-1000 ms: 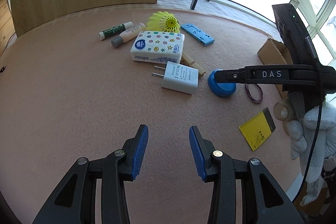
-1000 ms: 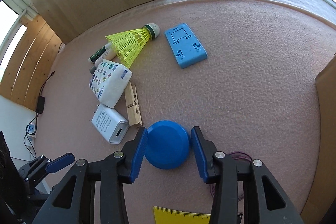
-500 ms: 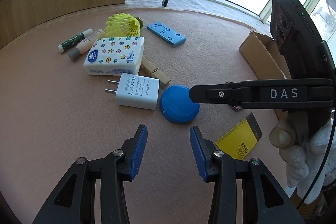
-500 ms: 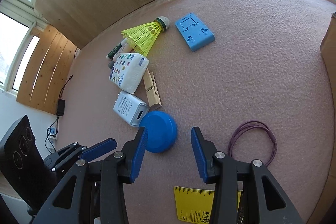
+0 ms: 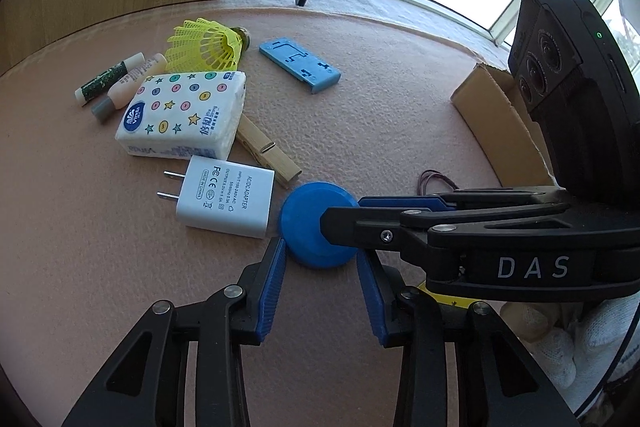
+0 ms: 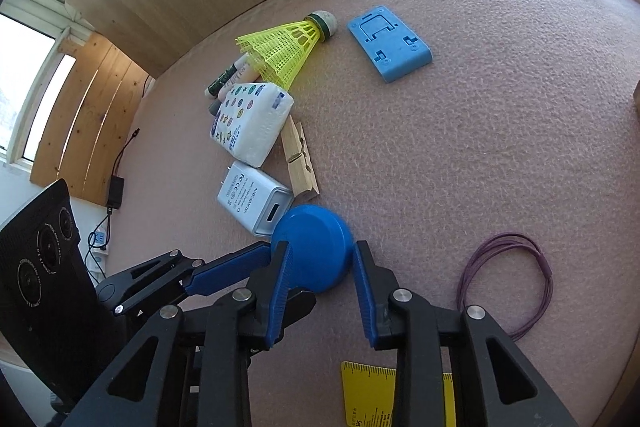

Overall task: Organize objects
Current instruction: 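Move the right tool to the blue round lid and close on it, then carry the blue lid with the right tool into the box and release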

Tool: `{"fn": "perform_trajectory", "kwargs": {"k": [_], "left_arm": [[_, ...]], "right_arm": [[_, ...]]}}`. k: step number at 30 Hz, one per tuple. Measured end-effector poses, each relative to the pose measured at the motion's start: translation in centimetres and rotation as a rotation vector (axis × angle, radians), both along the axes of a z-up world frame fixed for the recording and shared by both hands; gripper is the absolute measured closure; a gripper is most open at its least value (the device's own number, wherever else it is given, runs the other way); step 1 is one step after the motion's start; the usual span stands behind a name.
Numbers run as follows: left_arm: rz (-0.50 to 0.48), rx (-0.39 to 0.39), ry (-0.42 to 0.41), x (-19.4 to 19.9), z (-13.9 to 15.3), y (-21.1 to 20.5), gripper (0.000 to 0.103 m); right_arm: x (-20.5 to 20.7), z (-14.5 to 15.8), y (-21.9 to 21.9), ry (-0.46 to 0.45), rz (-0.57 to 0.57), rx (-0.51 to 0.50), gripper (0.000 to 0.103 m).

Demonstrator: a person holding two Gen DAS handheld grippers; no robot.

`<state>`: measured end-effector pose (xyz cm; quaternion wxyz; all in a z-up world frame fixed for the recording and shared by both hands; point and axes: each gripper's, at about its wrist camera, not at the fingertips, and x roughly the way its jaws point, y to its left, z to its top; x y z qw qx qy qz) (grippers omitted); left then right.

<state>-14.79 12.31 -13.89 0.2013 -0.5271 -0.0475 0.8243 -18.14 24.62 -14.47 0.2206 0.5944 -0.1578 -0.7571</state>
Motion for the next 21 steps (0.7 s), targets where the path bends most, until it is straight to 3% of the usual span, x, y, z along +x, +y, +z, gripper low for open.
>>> {"fn": "perform_trajectory", "kwargs": {"k": [11,21], "left_arm": [[-0.038,0.007,0.067,2.2,3.1,1.8,0.066],[-0.204,0.035,0.155,4.4,6.7,9.4,0.066]], "right_arm": [[2.3,2.7,1.5,0.075,-0.033,-0.014,0.075],[6.6,6.4,8.7,0.152,-0.201,-0.04,0.075]]}}
